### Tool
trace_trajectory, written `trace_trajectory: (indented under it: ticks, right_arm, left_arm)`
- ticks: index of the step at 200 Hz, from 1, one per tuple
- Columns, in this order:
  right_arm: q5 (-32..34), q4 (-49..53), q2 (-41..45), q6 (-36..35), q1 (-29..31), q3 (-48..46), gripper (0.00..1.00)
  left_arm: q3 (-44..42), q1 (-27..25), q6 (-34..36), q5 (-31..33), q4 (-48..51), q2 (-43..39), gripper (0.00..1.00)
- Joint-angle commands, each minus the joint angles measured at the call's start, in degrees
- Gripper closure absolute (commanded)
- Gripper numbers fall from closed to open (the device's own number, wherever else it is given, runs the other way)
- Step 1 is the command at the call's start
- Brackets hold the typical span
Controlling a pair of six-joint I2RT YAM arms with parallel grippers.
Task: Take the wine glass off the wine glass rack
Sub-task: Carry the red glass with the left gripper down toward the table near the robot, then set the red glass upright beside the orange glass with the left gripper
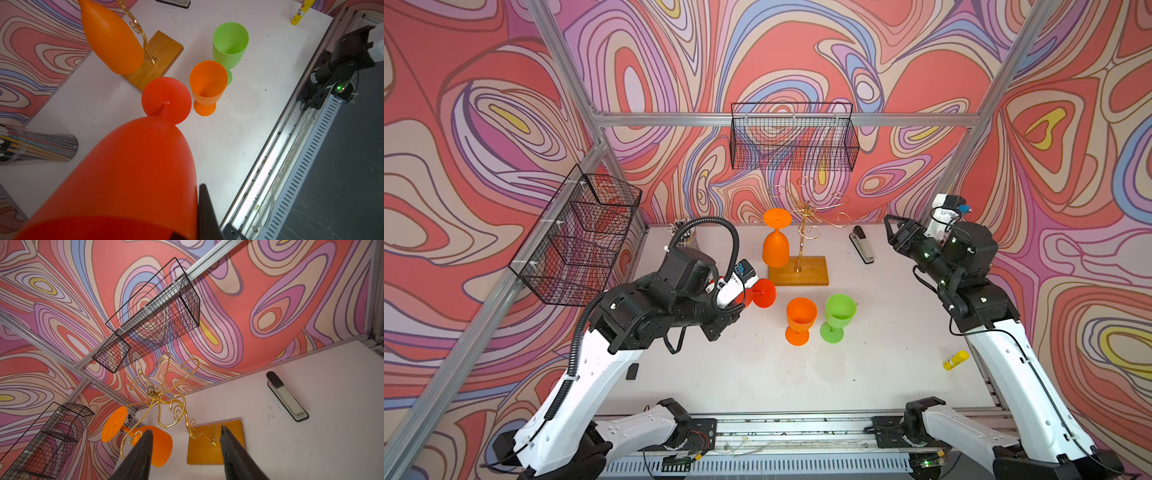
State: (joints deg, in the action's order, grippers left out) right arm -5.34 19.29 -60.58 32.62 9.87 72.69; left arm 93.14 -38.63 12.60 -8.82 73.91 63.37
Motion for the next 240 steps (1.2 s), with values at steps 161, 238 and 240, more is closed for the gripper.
trace_trajectory:
  ticks: [161, 238, 240]
  right_arm:
    - [2.98, 3.95, -1.47, -3.88, -0.02, 0.47, 0.45]
    - [3.56, 4.78, -2.18, -4.14, -0.02, 0.35, 0.46]
    - [3.58, 4.79, -2.13, -4.14, -0.02, 0.35, 0.45]
  left_arm:
    - [-7.1, -5.8, -3.48, 7.03, -1.29, 22.14, 1.0]
    - [-5.53, -6.19, -3.02, 7.72, -0.57, 29.7, 1.0]
    - [-5.45, -6.19, -3.04, 7.8, -0.53, 29.88, 1.0]
